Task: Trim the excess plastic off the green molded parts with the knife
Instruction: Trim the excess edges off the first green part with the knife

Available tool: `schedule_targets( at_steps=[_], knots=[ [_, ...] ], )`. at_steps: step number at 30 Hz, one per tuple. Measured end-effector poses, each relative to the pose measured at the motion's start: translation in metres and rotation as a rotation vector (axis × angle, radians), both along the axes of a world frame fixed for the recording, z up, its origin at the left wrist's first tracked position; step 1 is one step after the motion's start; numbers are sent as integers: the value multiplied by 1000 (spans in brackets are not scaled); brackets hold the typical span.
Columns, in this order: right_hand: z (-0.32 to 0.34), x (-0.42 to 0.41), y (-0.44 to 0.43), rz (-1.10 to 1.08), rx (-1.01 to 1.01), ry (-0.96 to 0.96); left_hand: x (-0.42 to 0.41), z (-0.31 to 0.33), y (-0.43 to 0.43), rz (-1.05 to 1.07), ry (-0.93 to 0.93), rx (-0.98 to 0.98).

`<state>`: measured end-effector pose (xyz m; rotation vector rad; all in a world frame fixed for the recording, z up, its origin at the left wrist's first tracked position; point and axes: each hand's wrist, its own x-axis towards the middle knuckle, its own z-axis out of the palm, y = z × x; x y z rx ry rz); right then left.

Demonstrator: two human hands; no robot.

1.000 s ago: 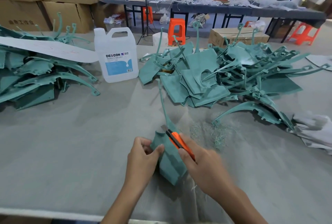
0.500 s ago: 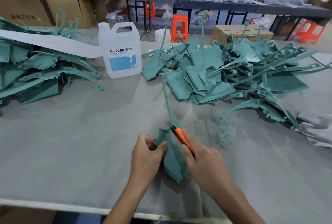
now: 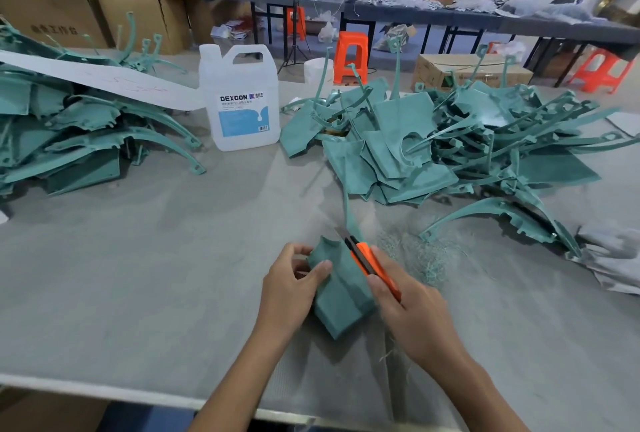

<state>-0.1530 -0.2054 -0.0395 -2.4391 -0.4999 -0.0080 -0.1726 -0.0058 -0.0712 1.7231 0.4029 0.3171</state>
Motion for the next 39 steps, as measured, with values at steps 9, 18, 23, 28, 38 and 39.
schedule_targets(
  at_steps=[9,18,23,28,38,39],
  knots=[
    [5,10,6,173,-50,-64,-2,-3,9,-9,28,-402],
    [5,24,10,232,-174,-78,-1,-1,0,167,26,-373],
    [9,35,9,205,-131,-70,-1,0,0,173,32,-348],
    [9,38,7,234,-149,-48,-4,4,0,158,33,-343],
    [10,38,-6,274,-78,-88,0,2,2,167,64,-315],
    [9,36,-5,290,-101,-84,0,2,2,167,62,-320]
  ],
)
